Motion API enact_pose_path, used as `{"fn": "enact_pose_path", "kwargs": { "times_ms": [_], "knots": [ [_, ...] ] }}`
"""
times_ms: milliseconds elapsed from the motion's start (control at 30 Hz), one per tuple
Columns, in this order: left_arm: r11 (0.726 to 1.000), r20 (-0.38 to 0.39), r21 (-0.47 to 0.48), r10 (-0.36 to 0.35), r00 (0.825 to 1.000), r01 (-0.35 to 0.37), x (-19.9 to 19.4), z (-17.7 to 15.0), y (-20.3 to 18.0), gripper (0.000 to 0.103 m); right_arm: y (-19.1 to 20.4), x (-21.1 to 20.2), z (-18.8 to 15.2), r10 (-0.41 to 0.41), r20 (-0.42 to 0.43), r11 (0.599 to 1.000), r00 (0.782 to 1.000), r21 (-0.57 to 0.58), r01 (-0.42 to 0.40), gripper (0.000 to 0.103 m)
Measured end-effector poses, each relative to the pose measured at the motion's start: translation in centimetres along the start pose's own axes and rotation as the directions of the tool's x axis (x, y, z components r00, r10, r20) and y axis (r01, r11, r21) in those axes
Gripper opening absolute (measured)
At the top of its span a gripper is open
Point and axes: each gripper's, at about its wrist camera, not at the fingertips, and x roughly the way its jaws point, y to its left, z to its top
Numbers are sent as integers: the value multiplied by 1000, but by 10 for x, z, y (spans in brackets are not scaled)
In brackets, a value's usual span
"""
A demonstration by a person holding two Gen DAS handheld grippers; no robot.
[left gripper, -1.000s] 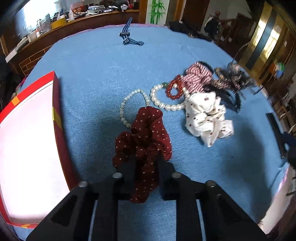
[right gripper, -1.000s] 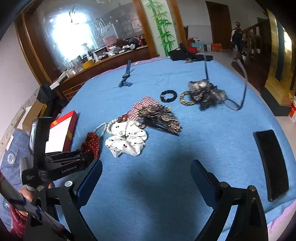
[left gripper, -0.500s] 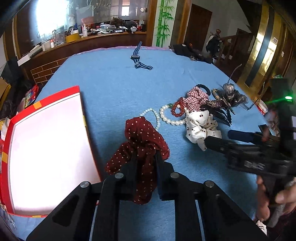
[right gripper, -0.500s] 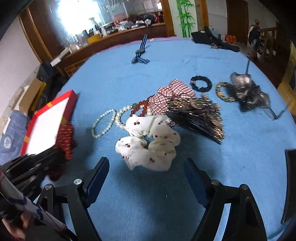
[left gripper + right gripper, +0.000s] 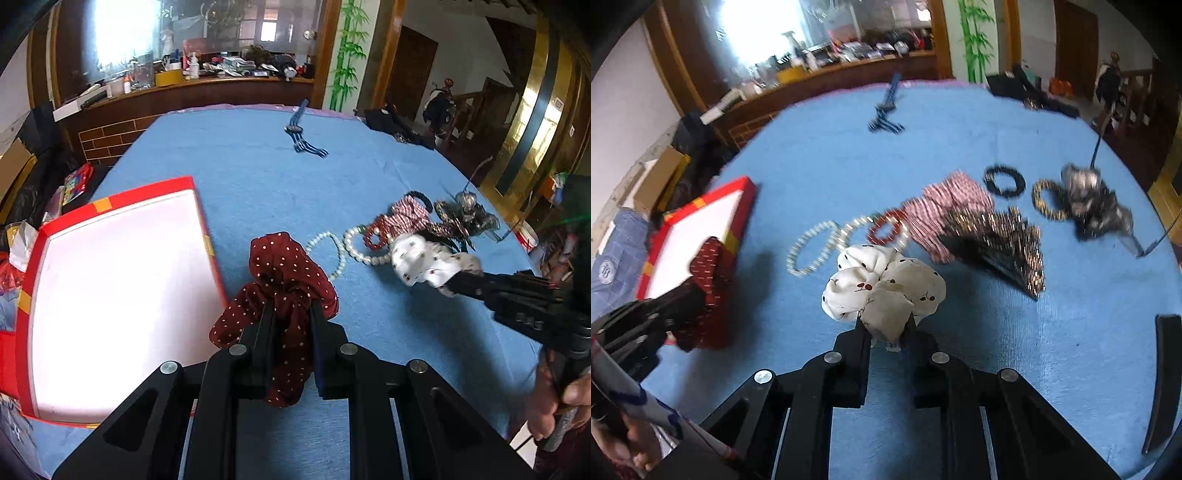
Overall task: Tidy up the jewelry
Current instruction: 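Carry both scrunchies over the red-rimmed white tray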
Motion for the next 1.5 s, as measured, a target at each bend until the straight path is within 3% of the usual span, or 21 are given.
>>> {"fn": "enact_pose_path", "kwargs": {
  "times_ms": [333,500,700,1100,1500],
  "knots": [
    [995,53,-81,67,996,-63,-33,9,60,16,55,-16,23,84,25,993,996,-85,-82,16],
    [984,48,-114,140,989,-134,-41,11,104,16,94,-6,40,126,11,982,992,-142,-123,16],
    [974,23,-144,179,984,-174,-42,15,156,16,145,21,57,174,-33,965,984,-195,-177,16],
    [956,-58,-212,193,980,-201,0,42,243,16,239,95,94,225,-95,938,970,-249,-242,17],
    [942,-99,-280,164,982,-185,40,54,277,16,271,165,103,228,-145,940,963,-224,-256,17]
  ]
}}
